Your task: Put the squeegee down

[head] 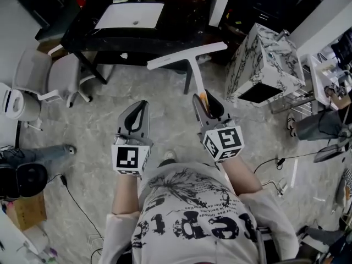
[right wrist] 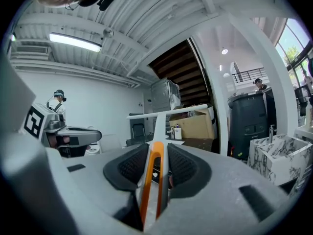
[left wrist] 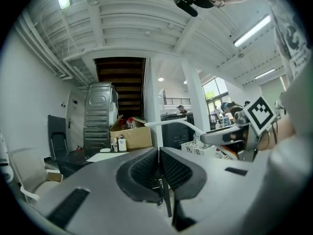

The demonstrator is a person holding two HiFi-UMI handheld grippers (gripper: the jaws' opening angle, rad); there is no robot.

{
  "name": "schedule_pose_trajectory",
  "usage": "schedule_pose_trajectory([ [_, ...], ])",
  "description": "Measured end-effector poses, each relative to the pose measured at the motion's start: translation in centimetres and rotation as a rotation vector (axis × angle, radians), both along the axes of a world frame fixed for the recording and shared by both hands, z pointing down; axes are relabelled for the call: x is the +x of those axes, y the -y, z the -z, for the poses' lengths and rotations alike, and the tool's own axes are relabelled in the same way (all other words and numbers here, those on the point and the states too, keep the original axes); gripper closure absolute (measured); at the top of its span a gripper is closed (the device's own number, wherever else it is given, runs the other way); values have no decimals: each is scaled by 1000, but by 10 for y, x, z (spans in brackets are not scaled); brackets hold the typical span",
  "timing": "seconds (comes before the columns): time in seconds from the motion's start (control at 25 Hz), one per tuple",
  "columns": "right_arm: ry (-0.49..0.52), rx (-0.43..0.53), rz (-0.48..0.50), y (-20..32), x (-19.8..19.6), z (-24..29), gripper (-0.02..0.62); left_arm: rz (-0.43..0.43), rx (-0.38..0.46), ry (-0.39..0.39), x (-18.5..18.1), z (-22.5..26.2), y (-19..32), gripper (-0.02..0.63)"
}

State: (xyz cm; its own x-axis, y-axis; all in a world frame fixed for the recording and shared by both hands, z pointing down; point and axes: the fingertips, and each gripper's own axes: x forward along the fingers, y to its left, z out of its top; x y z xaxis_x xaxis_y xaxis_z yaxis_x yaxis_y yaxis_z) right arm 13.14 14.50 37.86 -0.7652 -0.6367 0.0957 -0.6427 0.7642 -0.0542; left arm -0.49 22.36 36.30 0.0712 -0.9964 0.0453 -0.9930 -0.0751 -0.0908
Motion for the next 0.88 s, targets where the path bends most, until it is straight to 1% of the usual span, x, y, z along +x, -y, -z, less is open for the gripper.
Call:
schedule_pose_trajectory([
  [0.2, -2, -2, -23, 23, -39, 3, 472, -7, -10, -3, -42, -2, 22, 594],
  [0.36, -14, -9, -24, 45, -59, -5, 472, -6, -19, -7, -62, -12, 43, 594],
  [0.52, -16, -20, -19, 79, -75, -14, 472, 3, -27, -8, -78, -22, 75, 594],
  [0.68, -5, -22, -7, 125, -89, -18, 472, 20, -35, 0, -91, -26, 116, 594],
  [0.88, 10, -17, 4, 203, -104, -13, 472, 39, -38, 1, -106, -19, 189, 594],
])
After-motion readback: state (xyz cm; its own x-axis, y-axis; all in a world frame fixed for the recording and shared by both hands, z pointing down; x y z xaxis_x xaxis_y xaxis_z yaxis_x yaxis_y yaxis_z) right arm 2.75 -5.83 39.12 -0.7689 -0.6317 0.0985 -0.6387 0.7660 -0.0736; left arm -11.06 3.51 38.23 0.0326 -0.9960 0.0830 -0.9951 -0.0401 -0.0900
